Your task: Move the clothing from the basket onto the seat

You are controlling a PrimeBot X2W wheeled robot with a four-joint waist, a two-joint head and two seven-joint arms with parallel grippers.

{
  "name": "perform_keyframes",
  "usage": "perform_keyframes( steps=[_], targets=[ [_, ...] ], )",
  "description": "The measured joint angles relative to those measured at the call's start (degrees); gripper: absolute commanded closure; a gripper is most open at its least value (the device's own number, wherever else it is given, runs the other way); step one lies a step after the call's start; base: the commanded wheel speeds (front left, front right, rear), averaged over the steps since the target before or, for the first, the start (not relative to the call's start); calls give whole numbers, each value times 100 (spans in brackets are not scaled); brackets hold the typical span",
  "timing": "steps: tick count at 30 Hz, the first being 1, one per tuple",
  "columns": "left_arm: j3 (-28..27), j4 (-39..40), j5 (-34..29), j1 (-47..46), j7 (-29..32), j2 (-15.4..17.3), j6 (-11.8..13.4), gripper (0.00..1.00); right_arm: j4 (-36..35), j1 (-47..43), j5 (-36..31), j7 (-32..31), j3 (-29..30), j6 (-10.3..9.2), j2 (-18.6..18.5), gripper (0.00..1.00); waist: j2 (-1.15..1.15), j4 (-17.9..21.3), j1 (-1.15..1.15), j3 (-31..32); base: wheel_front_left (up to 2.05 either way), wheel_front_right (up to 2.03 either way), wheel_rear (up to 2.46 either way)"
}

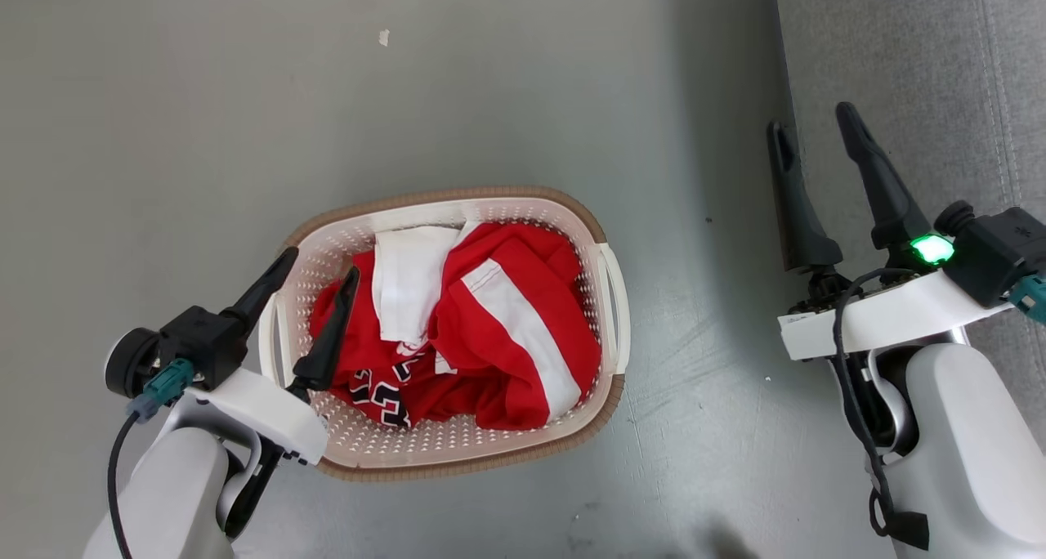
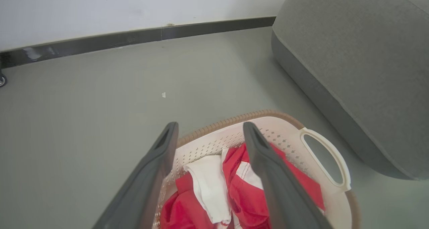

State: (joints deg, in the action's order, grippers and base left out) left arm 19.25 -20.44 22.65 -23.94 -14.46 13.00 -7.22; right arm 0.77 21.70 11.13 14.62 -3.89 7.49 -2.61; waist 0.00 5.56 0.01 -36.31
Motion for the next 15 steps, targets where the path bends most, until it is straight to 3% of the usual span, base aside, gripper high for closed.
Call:
perform_keyframes(
  steps=[15],
  targets=[
    [546,-748,-59,-666,1,164,0,0,-55,269,92,1,-76,0,-3,0,0,215,0,-572,0,0,0]
  ],
)
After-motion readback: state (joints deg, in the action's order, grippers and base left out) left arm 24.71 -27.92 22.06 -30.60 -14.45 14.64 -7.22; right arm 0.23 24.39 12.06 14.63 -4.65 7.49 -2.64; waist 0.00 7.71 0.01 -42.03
